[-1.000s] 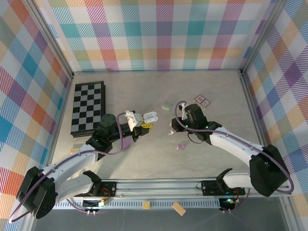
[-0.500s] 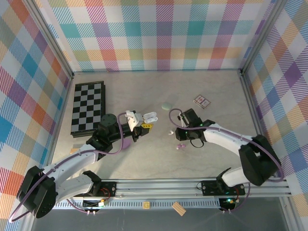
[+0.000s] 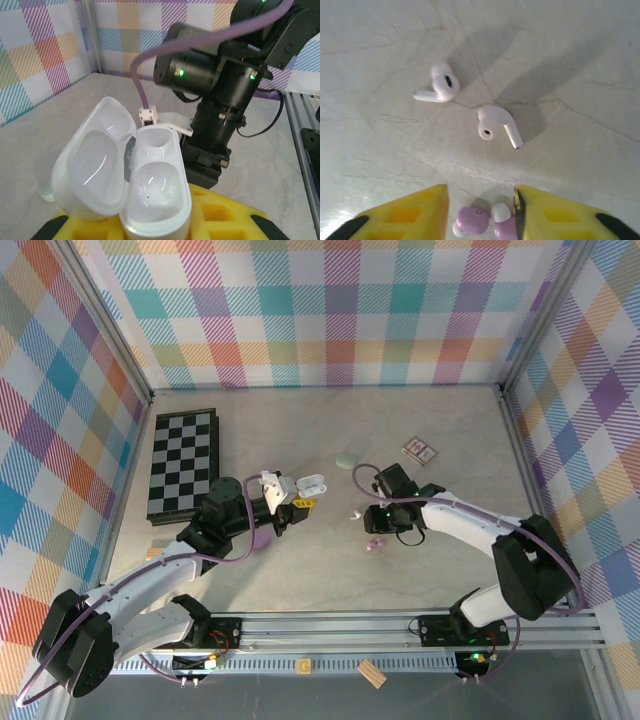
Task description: Insert the wireless bluetooth earbuds into the charging case
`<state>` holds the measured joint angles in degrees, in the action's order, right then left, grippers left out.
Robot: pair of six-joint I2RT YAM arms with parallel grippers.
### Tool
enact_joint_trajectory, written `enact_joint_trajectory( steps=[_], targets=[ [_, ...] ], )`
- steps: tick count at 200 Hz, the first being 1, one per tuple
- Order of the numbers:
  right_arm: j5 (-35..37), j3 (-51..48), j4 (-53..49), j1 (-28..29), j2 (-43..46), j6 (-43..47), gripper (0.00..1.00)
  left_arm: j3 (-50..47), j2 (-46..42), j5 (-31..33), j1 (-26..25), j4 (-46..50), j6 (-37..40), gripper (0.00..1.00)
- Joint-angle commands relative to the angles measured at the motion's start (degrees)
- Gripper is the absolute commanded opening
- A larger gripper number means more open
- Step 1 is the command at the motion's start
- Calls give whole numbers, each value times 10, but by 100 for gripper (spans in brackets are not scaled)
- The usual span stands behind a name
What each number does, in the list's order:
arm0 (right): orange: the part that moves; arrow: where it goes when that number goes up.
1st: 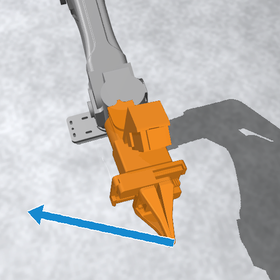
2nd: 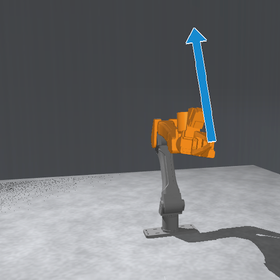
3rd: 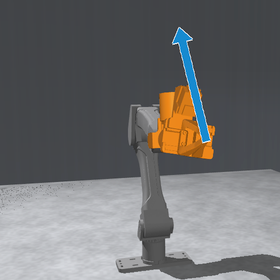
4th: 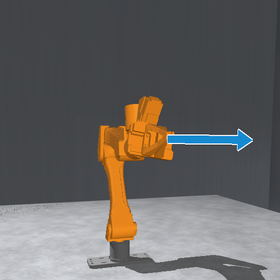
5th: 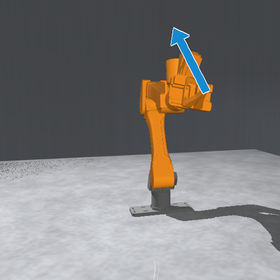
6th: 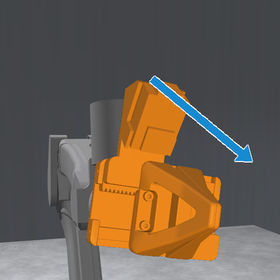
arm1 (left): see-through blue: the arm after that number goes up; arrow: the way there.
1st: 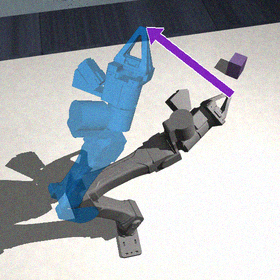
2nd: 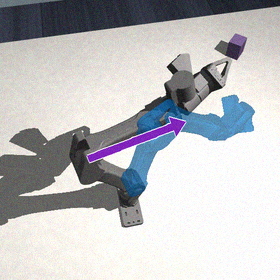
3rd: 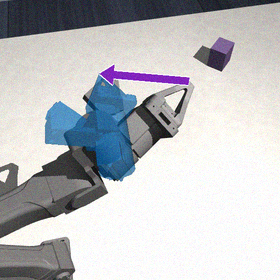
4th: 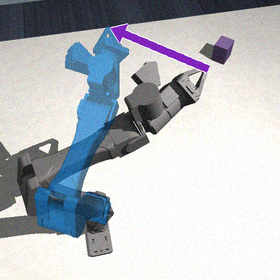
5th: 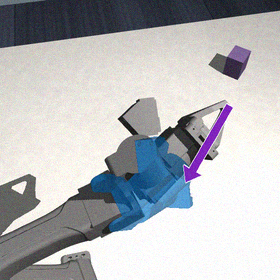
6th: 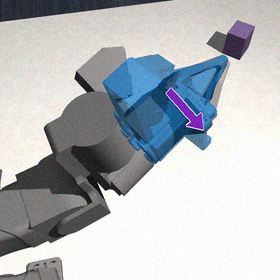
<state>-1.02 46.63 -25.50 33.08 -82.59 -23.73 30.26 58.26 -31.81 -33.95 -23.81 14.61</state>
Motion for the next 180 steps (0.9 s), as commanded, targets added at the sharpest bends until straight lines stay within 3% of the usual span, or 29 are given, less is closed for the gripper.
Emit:
enact_joint_trajectory(
  steps=[1,35,93,117,141,180],
  targets=[
    [-14,26,-10,-30,14,-9,48,14,-10,3,6,-5,8,0],
    [-37,77,-42,-53,-43,15,55,9,-16,3,10,-7,7,0],
    [-65,151,-89,-53,-136,80,49,-1,-37,9,13,5,7,0],
    [-40,196,-154,-48,-178,115,47,-3,-42,10,13,10,9,1],
    [39,243,-227,-28,-219,130,46,-8,-53,13,14,11,12,1],
    [59,301,-290,3,-262,145,44,-17,-68,11,20,17,13,1]
  ],
)
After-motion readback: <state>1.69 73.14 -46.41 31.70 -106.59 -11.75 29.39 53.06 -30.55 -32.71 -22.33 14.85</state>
